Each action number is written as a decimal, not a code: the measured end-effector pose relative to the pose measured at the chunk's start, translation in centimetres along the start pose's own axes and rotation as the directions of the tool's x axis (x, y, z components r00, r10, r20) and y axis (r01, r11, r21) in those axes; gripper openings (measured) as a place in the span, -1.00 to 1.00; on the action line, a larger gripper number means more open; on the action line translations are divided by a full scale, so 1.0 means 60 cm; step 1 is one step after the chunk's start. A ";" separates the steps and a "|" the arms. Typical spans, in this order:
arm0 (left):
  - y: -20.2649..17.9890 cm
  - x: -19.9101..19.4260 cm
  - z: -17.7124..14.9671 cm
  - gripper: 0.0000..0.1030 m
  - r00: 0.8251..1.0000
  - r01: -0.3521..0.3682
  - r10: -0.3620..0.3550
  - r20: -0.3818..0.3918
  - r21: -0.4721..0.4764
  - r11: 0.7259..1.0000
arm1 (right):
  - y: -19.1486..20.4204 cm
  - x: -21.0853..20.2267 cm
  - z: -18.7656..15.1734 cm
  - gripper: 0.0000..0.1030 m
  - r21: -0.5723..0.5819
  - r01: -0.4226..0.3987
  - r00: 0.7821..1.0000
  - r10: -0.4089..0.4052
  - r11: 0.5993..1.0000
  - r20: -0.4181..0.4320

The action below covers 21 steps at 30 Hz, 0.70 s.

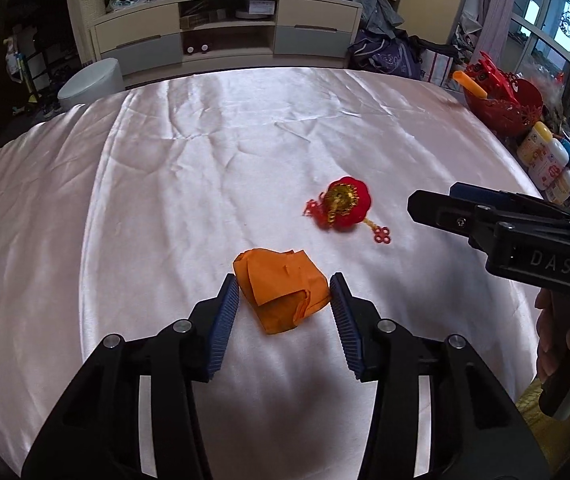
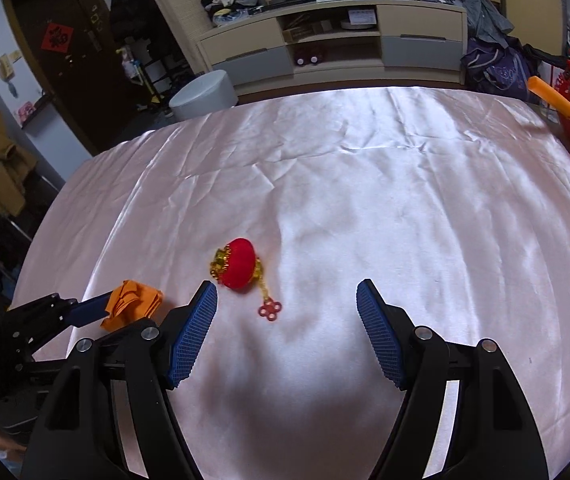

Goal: Collect trash
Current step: 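Grasp the orange cloth with left tool while right tool grasps red ornament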

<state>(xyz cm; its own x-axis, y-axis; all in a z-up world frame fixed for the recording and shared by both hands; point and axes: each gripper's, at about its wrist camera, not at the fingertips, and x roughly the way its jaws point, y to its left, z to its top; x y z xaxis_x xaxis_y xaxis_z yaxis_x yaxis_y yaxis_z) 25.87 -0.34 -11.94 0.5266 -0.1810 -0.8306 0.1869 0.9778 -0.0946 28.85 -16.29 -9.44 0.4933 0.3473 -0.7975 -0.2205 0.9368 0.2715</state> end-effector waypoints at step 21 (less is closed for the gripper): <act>0.073 -0.009 -0.008 -0.14 1.000 0.022 -0.020 0.023 -0.047 0.999 | 0.068 0.080 0.011 -0.30 -0.082 -0.020 0.999 0.018 0.996 -0.030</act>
<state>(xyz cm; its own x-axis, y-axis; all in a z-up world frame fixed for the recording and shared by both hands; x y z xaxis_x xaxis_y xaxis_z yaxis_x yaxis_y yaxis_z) 26.01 4.11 -12.16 0.5419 -0.2034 -0.8154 0.1590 0.9776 -0.1382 30.87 -10.79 -11.84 0.4638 0.3625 -0.8084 -0.2988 0.9230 0.2425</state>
